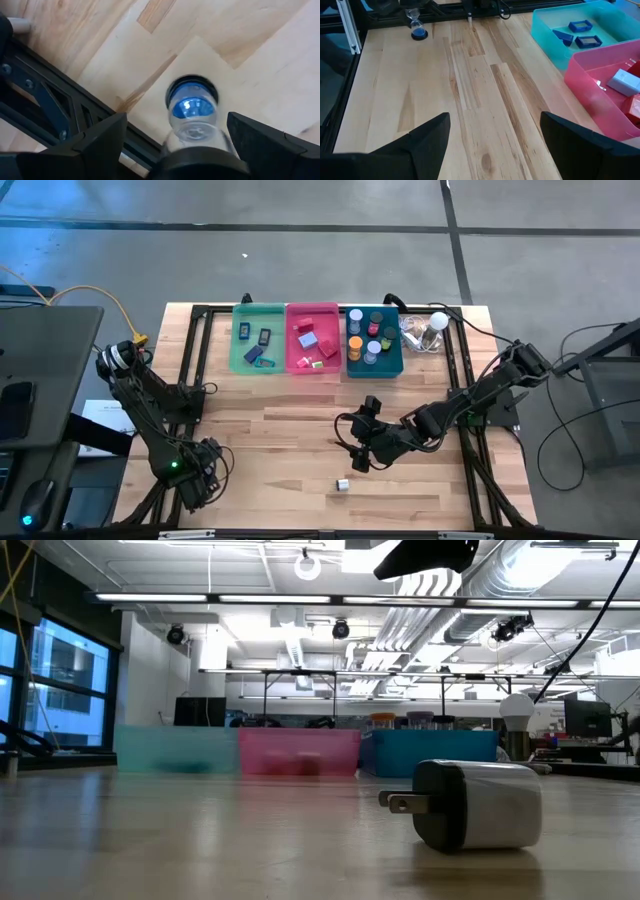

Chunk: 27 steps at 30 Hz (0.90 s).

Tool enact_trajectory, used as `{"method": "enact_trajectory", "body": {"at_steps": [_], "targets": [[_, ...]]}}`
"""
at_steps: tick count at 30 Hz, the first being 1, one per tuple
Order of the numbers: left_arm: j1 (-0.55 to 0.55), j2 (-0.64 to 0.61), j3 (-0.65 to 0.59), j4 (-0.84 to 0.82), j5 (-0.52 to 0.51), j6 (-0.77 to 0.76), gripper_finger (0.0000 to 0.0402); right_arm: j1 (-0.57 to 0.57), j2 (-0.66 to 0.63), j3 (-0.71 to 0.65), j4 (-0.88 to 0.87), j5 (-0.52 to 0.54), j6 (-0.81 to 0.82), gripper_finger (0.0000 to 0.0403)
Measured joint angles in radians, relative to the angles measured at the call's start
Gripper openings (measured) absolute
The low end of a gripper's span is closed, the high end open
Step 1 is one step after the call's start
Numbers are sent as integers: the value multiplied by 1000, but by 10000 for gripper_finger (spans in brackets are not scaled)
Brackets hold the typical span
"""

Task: Pick & Place Office items
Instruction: Put the blue hourglass into the blue bin

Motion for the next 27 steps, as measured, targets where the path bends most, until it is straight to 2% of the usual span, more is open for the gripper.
{"method": "enact_trajectory", "body": {"at_steps": [7, 18, 27], "targets": [[0, 0, -20, 15, 20, 11, 301, 0, 0, 0, 0, 0, 0, 299], [1, 0, -20, 27, 40, 38, 172, 0, 0, 0, 0, 0, 0, 299], [31, 0, -20, 43, 64, 94, 170, 0, 0, 0, 0, 0, 0, 299]]}}
